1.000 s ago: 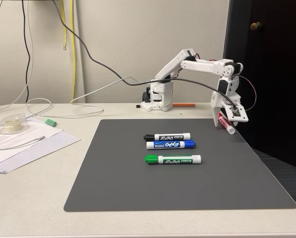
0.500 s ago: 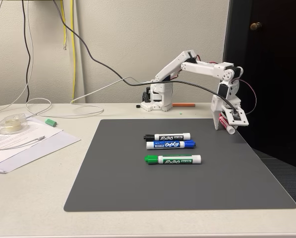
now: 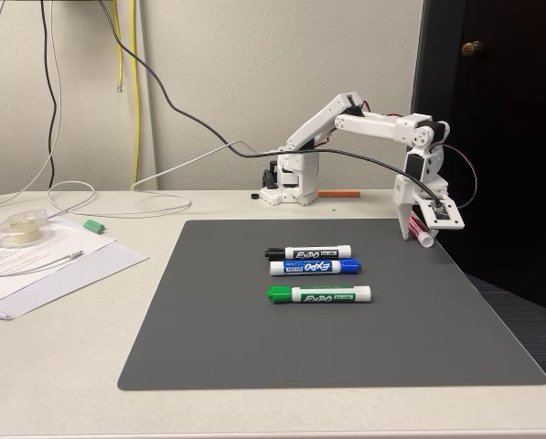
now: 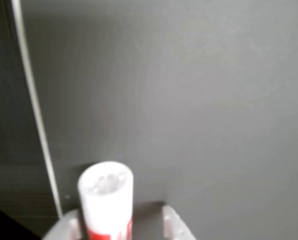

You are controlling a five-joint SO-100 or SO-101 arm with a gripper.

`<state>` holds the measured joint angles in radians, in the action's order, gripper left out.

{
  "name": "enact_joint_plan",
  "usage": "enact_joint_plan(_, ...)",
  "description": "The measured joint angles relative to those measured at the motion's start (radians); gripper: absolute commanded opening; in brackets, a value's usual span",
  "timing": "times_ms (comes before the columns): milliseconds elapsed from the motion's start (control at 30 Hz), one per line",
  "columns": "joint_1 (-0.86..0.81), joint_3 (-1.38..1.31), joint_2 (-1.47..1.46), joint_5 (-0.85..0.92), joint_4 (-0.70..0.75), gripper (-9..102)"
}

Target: Pick up the red marker.

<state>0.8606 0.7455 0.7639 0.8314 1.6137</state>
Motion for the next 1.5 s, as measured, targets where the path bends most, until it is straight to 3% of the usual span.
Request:
enact_joint_plan(567, -0.005, 0.0, 0.0, -0.018, 0.0, 6)
enact_joint_plan(1100, -0.009, -0.005, 0.0, -0.032, -0.012, 6)
enact_joint_plan(1500, -0.041, -0.29, -0.075, -0.058, 0.127, 6)
